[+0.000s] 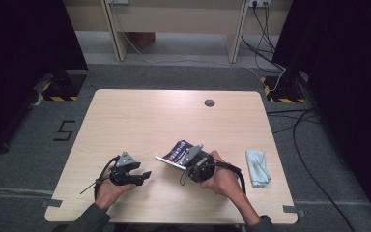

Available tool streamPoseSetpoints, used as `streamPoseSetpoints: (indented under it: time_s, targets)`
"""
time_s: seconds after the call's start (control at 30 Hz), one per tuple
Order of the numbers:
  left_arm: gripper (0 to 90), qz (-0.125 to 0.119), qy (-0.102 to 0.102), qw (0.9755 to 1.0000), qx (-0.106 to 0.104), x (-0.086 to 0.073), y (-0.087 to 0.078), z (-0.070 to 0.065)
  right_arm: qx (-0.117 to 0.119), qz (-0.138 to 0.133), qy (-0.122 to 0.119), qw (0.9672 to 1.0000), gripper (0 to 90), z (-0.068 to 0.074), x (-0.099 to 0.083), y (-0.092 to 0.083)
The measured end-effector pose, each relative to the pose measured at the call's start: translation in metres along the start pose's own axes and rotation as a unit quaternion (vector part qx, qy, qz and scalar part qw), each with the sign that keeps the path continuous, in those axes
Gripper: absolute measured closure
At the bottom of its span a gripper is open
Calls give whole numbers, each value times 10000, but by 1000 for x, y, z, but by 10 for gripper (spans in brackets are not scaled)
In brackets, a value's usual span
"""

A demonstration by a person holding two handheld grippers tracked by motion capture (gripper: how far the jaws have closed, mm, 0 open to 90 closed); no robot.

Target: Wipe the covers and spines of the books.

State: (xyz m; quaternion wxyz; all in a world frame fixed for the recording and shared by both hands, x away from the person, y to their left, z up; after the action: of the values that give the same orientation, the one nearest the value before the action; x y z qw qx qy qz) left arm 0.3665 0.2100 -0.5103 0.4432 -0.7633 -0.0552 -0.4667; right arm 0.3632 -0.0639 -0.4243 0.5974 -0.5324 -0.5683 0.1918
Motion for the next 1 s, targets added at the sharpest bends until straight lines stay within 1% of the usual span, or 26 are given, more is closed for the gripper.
streamPoseSetpoints:
  time_s: [0.03, 0.1, 0.17, 0.2, 0.3, 0.37, 0.4, 0.5, 0.53, 0.7, 0.73, 0.77, 0.8, 0.83, 0.87, 0.93, 0.97, 1.0]
  targets:
    - [380, 26, 2, 10000, 28, 0, 0, 1, 26, 11, -29, 10000, 823, 2, -2, 4]
    - [354, 41, -24, 10000, 70, 0, 0, 1, 131, -3, 52, 9999, 811, 9, -10, 13]
    - [350, 70, -25, 9999, 77, 0, 1, 2, 157, -5, 86, 9998, 809, 10, -12, 15]
    - [343, 94, -11, 9999, 100, 0, 1, 2, 181, -72, 146, 9997, 804, 12, -16, 18]
    - [336, 92, -4, 9999, 106, 0, 1, 2, 207, -89, 154, 9996, 796, 16, -19, 21]
    - [326, 98, -24, 9999, 120, 0, 1, 2, 271, -52, 139, 9995, 789, 16, -21, 23]
    - [316, 75, -50, 9999, 136, 0, 1, 2, 248, -68, 206, 9995, 780, 18, -22, 24]
    - [314, 76, -51, 9999, 128, 1, 1, 2, 261, -69, 206, 9994, 766, 21, -24, 26]
    - [311, 79, -56, 9999, 139, 1, 1, 2, 298, -18, 181, 9994, 752, 23, -26, 30]
    - [310, 38, -52, 9999, 131, 1, 0, 2, 389, -49, 233, 9990, 722, 26, -28, 34]
    - [309, 28, -63, 9999, 133, 1, 0, 2, 371, -30, 264, 9990, 716, 26, -29, 35]
    - [308, 20, -69, 9999, 130, 1, 1, 2, 410, -56, 307, 9987, 705, 26, -29, 36]
    - [307, 9, -70, 9999, 120, 1, 0, 1, 509, -79, 379, 9980, 668, 26, -31, 36]
    - [307, 9, -50, 9999, 109, 1, 0, 1, 509, -79, 379, 9980, 668, 26, -31, 36]
    - [307, 3, -51, 9999, 90, 2, 0, 1, 607, -90, 412, 9973, 648, 26, -31, 37]
    - [303, -18, -71, 10000, 66, 2, 1, 0, 731, -100, 518, 9959, 625, 26, -33, 39]
    - [301, -22, -81, 9999, 58, 2, 2, 0, 765, -107, 527, 9956, 616, 27, -33, 39]
    - [300, -13, -48, 10000, 28, 2, 2, -1, 821, -115, 521, 9952, 594, 28, -34, 40]
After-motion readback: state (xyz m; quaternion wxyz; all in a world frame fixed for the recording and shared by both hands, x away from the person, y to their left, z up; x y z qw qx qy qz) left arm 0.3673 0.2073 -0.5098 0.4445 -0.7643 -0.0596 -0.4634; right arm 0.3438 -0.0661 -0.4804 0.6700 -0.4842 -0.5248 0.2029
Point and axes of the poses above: each handheld gripper's, and its own axes: y roughly forward along the jaws, x roughly out of its top, z roughly to its left, the point moved 1 cm from there along y, roughly forward along the jaws, and after that the axes turned 5 degrees about -x, right-handed, at the moved point
